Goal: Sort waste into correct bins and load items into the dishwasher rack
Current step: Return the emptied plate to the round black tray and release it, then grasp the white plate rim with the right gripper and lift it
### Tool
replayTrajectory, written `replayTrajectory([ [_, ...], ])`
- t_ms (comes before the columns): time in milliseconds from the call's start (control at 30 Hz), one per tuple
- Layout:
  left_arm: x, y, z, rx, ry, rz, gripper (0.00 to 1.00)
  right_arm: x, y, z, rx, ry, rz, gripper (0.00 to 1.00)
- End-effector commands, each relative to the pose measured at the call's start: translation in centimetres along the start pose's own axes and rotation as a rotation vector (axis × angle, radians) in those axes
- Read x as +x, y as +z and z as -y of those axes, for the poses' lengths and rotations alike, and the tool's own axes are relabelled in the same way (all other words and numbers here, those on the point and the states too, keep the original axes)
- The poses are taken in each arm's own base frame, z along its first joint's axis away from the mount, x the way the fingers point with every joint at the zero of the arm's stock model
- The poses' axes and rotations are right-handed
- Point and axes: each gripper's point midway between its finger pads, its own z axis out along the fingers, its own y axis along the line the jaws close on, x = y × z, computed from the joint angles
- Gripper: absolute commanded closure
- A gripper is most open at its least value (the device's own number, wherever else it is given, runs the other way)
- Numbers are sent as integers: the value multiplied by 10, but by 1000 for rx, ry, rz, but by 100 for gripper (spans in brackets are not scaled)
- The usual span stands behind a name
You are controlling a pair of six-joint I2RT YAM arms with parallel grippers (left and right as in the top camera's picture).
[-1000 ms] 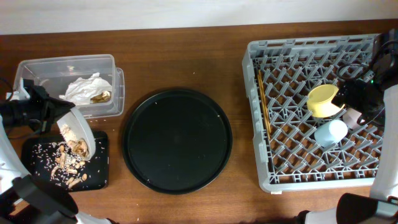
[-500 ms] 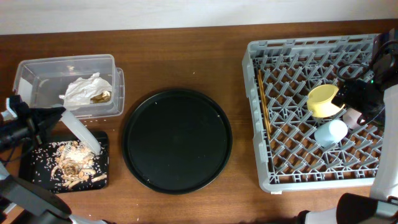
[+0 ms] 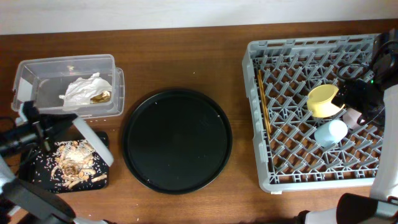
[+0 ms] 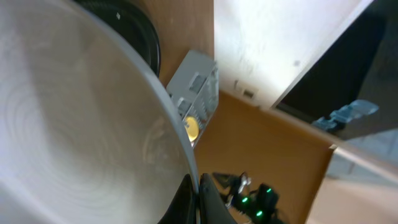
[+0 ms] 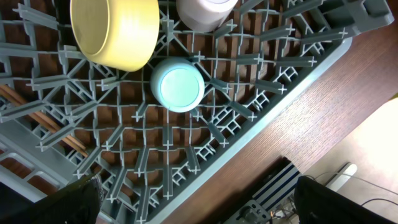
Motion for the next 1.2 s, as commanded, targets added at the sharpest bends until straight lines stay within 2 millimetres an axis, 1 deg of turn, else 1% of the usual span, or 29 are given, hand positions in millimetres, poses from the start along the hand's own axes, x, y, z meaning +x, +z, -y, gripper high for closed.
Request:
replayTrajectory([
  [0, 51, 38, 29, -47, 252, -106, 99, -1, -4, 7, 14, 16, 19, 1],
  [33, 69, 67, 36, -75, 386, -183, 99, -1, -4, 7, 14, 16, 19, 1],
  [67, 83, 87, 36, -102, 461, -246, 99, -1, -4, 7, 14, 16, 19, 2],
  [100, 99, 115, 27, -206, 508, -310, 99, -1, -4, 7, 14, 16, 19, 1],
  [133, 105, 138, 13, -349, 543, -313, 99, -1, -4, 7, 14, 16, 19, 1],
  [167, 118, 163, -2, -505, 574, -300, 99, -1, -4, 7, 14, 16, 19, 1],
  [233, 143, 212, -12, -687, 775, -210, 99, -1, -4, 7, 14, 16, 19, 1],
  [267, 143, 225, -19, -803, 854, -82, 99, -1, -4, 7, 14, 16, 19, 1],
  [300, 152, 236, -26, -878, 911, -8, 99, -1, -4, 7, 14, 16, 19, 1],
  [367, 176, 265, -48, -955, 1036, -13, 99, -1, -4, 7, 14, 16, 19, 1],
  [400, 178, 278, -64, -1008, 1073, -22, 99, -1, -4, 7, 14, 16, 19, 1],
  [500, 169, 298, -102, -1117, 1060, -74, 99, -1, -4, 7, 14, 16, 19, 1],
  [533, 168, 301, -111, -1136, 1049, -95, 67, -1, -4, 7, 14, 16, 19, 1],
  [567, 172, 302, -113, -1128, 1037, -118, 42, -1, -4, 7, 14, 16, 19, 1],
  [633, 174, 303, -110, -1119, 1046, -128, 40, -1, -4, 7, 14, 16, 19, 1],
  [667, 176, 302, -100, -1112, 1069, -138, 40, -1, -4, 7, 14, 16, 19, 1],
  [733, 170, 288, -59, -1101, 1096, -102, 42, -1, -4, 7, 14, 16, 19, 1],
  [767, 150, 265, -23, -1126, 1077, -6, 43, -1, -4, 7, 14, 16, 19, 1],
  [800, 126, 240, 5, -1153, 1043, 94, 43, -1, -4, 7, 14, 16, 19, 1],
  [833, 99, 210, 24, -1174, 967, 179, 44, -1, -4, 7, 14, 16, 19, 1],
  [867, 72, 179, 34, -1182, 845, 257, 46, -1, -4, 7, 14, 16, 19, 1],
  [900, 34, 131, 32, -1203, 637, 367, 46, -1, -4, 7, 14, 16, 19, 1],
  [933, 16, 106, 26, -1219, 534, 399, 6, -1, -4, 7, 14, 16, 19, 1],
  [967, 0, 80, 17, -1216, 413, 407, 1, -1, -4, 7, 14, 16, 19, 1],
  [1033, -24, 43, 8, -1218, 289, 465, 1, -1, -4, 7, 14, 16, 19, 1],
  [1067, -30, 35, 6, -1207, 254, 479, 1, -3, -4, 1, -16, 25, 27, 1],
  [1100, -38, 22, 3, -1194, 208, 499, 1, -14, -5, -17, -114, 35, 58, 1],
  [1133, -42, 15, 1, -1191, 185, 512, 1, -8, -8, -34, -210, 31, 22, 1],
  [1167, -44, 12, 0, -1190, 174, 518, 1, 10, -20, -69, -426, 17, -83, 1],
])
